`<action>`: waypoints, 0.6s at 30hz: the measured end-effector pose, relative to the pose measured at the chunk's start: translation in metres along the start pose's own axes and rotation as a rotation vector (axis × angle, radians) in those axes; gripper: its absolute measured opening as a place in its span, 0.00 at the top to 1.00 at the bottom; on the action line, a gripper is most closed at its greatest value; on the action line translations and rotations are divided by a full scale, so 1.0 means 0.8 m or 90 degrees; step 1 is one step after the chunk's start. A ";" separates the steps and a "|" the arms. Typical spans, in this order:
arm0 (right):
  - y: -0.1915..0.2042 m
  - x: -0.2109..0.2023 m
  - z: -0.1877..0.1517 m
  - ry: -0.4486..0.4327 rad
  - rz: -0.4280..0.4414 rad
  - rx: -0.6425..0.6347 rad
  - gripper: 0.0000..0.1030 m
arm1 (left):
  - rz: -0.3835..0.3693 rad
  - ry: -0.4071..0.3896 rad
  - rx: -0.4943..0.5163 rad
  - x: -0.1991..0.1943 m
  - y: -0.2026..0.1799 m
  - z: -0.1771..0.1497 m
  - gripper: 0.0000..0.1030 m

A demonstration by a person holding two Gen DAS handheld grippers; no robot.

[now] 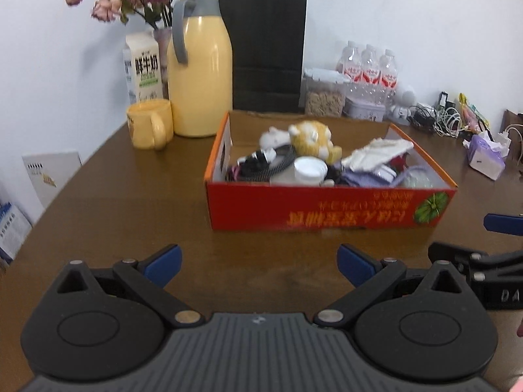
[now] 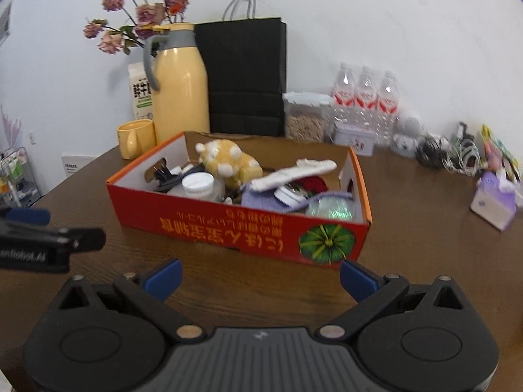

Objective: Organize objects

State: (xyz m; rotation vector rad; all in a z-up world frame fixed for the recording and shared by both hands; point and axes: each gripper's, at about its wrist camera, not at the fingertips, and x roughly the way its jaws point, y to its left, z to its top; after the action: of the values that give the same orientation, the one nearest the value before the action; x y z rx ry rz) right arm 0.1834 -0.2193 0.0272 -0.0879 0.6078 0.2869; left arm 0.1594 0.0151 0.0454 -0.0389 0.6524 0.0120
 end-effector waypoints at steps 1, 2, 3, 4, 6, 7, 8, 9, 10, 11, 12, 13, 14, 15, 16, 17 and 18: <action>0.000 -0.001 -0.002 0.002 -0.003 0.001 0.00 | -0.002 0.004 -0.001 -0.001 0.000 -0.003 0.00; 0.000 -0.001 -0.003 0.004 -0.006 0.002 0.00 | -0.001 0.008 -0.001 -0.002 0.000 -0.006 0.00; -0.001 -0.001 -0.004 0.006 -0.009 0.005 0.00 | -0.003 0.012 -0.001 -0.003 -0.001 -0.008 0.00; -0.002 -0.002 -0.006 0.008 -0.011 0.007 0.00 | -0.004 0.015 -0.001 -0.004 -0.001 -0.010 0.00; -0.003 -0.003 -0.008 0.010 -0.011 0.010 0.00 | -0.004 0.019 0.000 -0.005 -0.002 -0.013 0.00; -0.004 -0.003 -0.009 0.011 -0.012 0.013 0.00 | -0.003 0.020 -0.001 -0.005 -0.001 -0.014 0.00; -0.004 -0.003 -0.010 0.012 -0.013 0.015 0.00 | -0.001 0.021 -0.002 -0.005 -0.001 -0.015 0.00; -0.005 -0.002 -0.010 0.013 -0.014 0.017 0.00 | 0.001 0.022 -0.003 -0.005 -0.001 -0.015 0.00; -0.006 -0.002 -0.011 0.015 -0.015 0.019 0.00 | 0.003 0.023 -0.004 -0.005 -0.001 -0.015 0.00; -0.007 -0.002 -0.011 0.016 -0.016 0.021 0.00 | 0.004 0.023 -0.005 -0.005 0.000 -0.015 0.00; -0.008 -0.002 -0.012 0.018 -0.017 0.023 0.00 | 0.005 0.024 -0.005 -0.004 0.000 -0.015 0.00; -0.009 -0.001 -0.012 0.019 -0.017 0.025 0.00 | 0.006 0.025 -0.005 -0.003 0.000 -0.015 0.00; -0.010 0.000 -0.012 0.020 -0.017 0.026 0.00 | 0.005 0.025 -0.004 -0.003 0.000 -0.015 0.00; -0.010 0.000 -0.013 0.021 -0.017 0.027 0.00 | 0.005 0.025 -0.003 -0.003 0.000 -0.015 0.00; -0.010 0.000 -0.013 0.021 -0.016 0.027 0.00 | 0.005 0.026 -0.003 -0.002 -0.001 -0.015 0.00; -0.010 0.001 -0.013 0.021 -0.016 0.027 0.00 | 0.005 0.027 -0.003 -0.002 -0.001 -0.015 0.00; -0.011 0.001 -0.013 0.021 -0.017 0.028 0.00 | 0.005 0.027 -0.003 -0.002 -0.001 -0.015 0.00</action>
State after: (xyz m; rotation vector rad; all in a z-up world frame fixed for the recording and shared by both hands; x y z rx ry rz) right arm 0.1809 -0.2288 0.0185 -0.0588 0.6451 0.2472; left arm 0.1509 0.0137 0.0369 -0.0418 0.6955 0.0209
